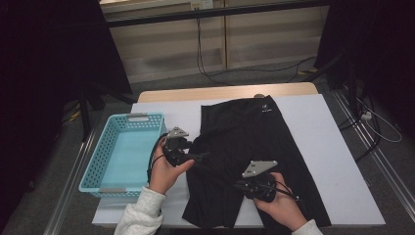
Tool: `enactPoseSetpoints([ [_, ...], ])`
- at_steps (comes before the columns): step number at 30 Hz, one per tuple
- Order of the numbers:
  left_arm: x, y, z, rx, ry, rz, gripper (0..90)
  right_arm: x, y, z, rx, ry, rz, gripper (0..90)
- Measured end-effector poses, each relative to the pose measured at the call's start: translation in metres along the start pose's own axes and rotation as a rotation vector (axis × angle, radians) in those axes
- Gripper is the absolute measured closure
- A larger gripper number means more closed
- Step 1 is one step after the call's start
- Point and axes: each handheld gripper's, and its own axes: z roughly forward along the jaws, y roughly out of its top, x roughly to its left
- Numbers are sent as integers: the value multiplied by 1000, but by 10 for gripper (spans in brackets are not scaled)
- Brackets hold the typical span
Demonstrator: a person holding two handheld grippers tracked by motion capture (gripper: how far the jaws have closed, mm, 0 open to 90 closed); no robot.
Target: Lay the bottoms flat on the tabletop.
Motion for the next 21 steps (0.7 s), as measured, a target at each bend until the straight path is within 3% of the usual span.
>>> enactPoseSetpoints([
  [5,1,0,0,3,4,2,139,15,11,9,-29,0,-33,618],
  [7,1,0,-1,2,6,1,139,18,14,15,-35,25,-46,601],
  [11,2,-1,0,2,13,-5,140,22,15,33,-5,38,-58,583],
  [14,3,-1,-1,9,10,-3,140,25,13,37,-29,20,-88,623],
  [15,2,-2,-1,3,9,-10,140,25,14,37,-27,18,-91,784],
  [16,3,-2,-1,3,10,-9,140,25,14,37,-24,37,-100,878],
  [21,3,-1,-2,-2,9,-9,140,26,11,30,12,97,-120,900],
])
